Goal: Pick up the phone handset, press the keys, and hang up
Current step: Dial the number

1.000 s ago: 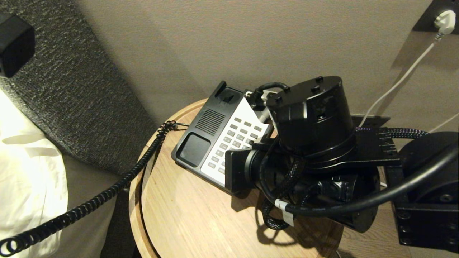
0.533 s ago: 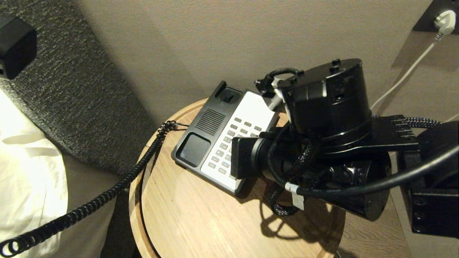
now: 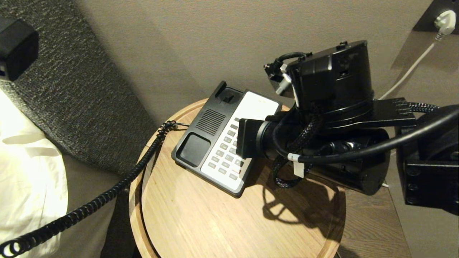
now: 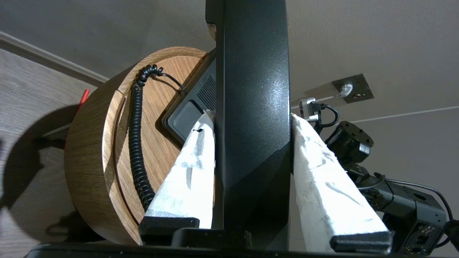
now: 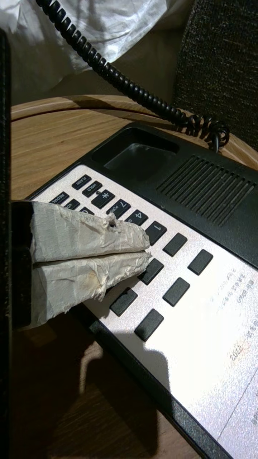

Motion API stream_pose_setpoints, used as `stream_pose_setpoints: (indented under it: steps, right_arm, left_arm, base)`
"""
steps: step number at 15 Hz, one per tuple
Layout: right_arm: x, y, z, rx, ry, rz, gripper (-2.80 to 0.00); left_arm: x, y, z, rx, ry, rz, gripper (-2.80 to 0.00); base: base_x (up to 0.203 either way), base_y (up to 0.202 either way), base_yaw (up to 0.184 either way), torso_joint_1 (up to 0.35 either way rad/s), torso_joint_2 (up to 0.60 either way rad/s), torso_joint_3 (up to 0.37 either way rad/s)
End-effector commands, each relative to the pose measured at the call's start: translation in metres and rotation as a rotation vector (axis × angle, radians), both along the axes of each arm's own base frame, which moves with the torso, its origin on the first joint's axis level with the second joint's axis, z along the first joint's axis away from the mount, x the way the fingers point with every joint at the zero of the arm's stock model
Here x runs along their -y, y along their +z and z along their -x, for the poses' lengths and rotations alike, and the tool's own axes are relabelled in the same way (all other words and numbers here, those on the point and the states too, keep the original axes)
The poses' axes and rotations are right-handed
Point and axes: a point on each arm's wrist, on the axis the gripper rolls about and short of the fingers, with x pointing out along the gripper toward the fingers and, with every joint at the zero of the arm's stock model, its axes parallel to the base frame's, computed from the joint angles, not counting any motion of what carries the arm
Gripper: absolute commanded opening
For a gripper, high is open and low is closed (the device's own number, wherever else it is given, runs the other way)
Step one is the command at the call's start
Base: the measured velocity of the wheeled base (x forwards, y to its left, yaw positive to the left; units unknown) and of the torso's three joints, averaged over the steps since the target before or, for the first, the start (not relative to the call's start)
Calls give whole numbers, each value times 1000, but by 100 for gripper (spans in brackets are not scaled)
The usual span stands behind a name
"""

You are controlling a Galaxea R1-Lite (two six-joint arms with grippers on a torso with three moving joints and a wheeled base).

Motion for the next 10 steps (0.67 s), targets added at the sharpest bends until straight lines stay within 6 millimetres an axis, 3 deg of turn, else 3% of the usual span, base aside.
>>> stream_pose_setpoints:
  steps: [1, 10]
  right_arm:
    - [0, -2, 0, -4, -3, 3, -280]
    - [0, -6, -1, -12, -3, 17, -280]
  left_arm:
    - [0, 0, 0, -4, 1, 3, -280]
    - [0, 0, 0, -4, 1, 3, -280]
  base:
    - [0, 0, 0, 0, 0, 0]
    - [0, 0, 0, 0, 0, 0]
